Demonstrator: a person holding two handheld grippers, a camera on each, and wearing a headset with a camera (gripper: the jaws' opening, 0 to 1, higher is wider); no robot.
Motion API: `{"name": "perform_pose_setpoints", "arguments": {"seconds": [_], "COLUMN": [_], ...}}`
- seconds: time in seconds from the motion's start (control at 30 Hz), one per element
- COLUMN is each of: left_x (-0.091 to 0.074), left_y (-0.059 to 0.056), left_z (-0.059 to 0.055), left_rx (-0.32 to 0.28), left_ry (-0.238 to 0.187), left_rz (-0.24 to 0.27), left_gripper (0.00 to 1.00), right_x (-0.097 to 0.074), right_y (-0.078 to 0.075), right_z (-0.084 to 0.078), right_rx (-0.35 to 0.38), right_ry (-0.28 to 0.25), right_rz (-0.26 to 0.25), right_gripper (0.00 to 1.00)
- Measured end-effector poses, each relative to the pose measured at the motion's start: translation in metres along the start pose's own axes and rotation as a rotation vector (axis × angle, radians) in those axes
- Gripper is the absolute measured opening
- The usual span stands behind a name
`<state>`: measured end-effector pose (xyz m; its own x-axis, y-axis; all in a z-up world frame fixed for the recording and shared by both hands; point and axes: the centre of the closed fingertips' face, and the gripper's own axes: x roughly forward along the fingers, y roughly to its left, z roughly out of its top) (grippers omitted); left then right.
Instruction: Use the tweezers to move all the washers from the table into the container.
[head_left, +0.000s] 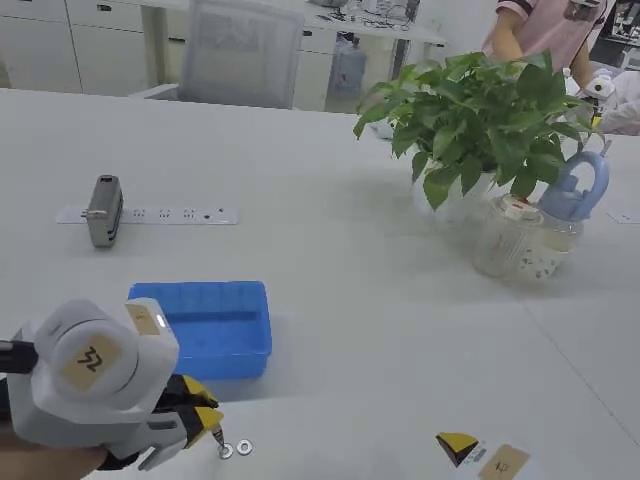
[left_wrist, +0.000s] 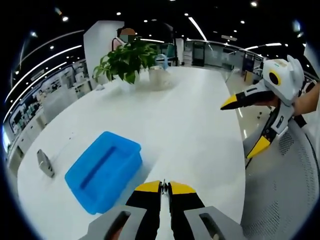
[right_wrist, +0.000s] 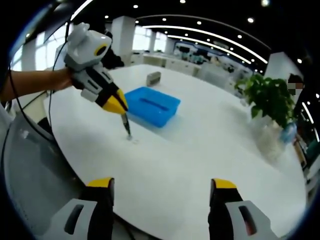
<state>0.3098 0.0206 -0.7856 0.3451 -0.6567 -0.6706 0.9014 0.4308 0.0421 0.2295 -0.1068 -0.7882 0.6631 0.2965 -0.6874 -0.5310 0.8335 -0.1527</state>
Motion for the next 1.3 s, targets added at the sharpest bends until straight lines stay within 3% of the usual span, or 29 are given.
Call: {"name": "perform_pose_setpoints", "arguments": {"seconds": [0.57,0.83,0.87,1.3], "left_x": [0.0056,0.0070,0.0064,0.0026], "left_y": [0.0032,0.0067,0.0049,0.0031], "left_z": [0.0065,0.0082,0.0078,0.0036], "left_rx": [-0.057,-0.114,-0.141,-0.151], "left_ry": [-0.054,-0.099,-0.103,-0.097], "left_rz": [-0.011,0.008,-0.002,0.004], "left_gripper": [0.00,0.00,0.00,0.01], "right_x": [0.0005,0.0007,0.0007,0.0002], "right_y": [0.0002,0.0003,0.0003,-0.0008], "right_z": [-0.0010,-0.0012,-0.0012,-0.0010], "right_rx": [-0.016,-0.022,-0.022,-0.025], "right_ry": [0.009,0.011,0.011,0.009], "right_rz": [-0.003,-0.004,-0.005,-0.013], "right_gripper": [0.74,0.74,0.74,0.73]}}
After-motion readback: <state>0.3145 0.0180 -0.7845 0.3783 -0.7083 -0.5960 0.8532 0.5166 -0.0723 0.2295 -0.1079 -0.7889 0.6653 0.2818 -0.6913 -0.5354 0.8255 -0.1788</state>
